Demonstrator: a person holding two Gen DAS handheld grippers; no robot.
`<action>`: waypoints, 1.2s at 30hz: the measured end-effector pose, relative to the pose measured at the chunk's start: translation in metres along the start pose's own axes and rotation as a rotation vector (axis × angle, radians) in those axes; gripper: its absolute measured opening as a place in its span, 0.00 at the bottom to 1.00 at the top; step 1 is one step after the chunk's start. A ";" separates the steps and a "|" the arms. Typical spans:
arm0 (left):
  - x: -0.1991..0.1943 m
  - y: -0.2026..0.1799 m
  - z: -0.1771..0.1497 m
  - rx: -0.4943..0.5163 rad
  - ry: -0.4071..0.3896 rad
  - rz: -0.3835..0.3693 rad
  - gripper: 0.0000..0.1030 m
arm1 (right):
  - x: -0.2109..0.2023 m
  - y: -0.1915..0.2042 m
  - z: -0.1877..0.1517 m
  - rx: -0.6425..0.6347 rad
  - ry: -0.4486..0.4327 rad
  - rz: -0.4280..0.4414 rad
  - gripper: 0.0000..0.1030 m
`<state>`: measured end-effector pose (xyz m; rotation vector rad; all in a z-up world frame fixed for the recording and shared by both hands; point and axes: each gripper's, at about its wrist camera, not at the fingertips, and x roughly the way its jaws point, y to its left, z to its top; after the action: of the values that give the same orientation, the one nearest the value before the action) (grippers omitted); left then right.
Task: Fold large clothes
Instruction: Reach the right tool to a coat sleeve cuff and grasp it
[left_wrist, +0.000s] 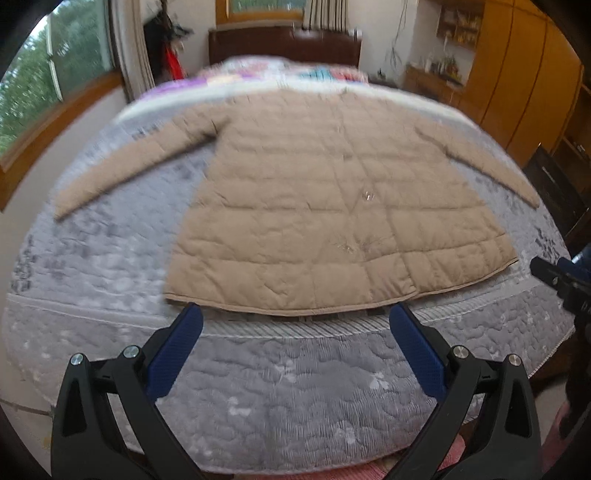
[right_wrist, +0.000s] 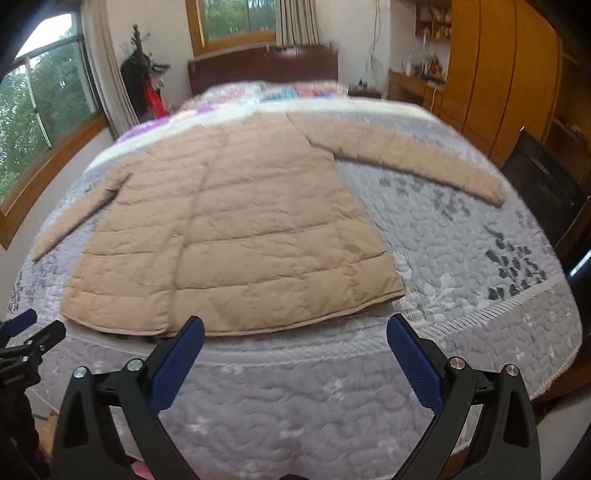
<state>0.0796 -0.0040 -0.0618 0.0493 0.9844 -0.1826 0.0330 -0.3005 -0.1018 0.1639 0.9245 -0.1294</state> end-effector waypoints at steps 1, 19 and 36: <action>0.011 0.000 0.007 0.011 0.023 -0.004 0.97 | 0.011 -0.009 0.008 0.009 0.028 0.002 0.96; 0.165 -0.067 0.242 0.073 0.096 -0.138 0.97 | 0.133 -0.292 0.188 0.416 0.084 -0.252 0.96; 0.289 -0.131 0.321 0.047 0.142 -0.185 0.96 | 0.222 -0.448 0.200 0.617 0.202 -0.126 0.76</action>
<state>0.4770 -0.2105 -0.1187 0.0144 1.1265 -0.3758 0.2405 -0.7879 -0.1993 0.7006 1.0747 -0.5229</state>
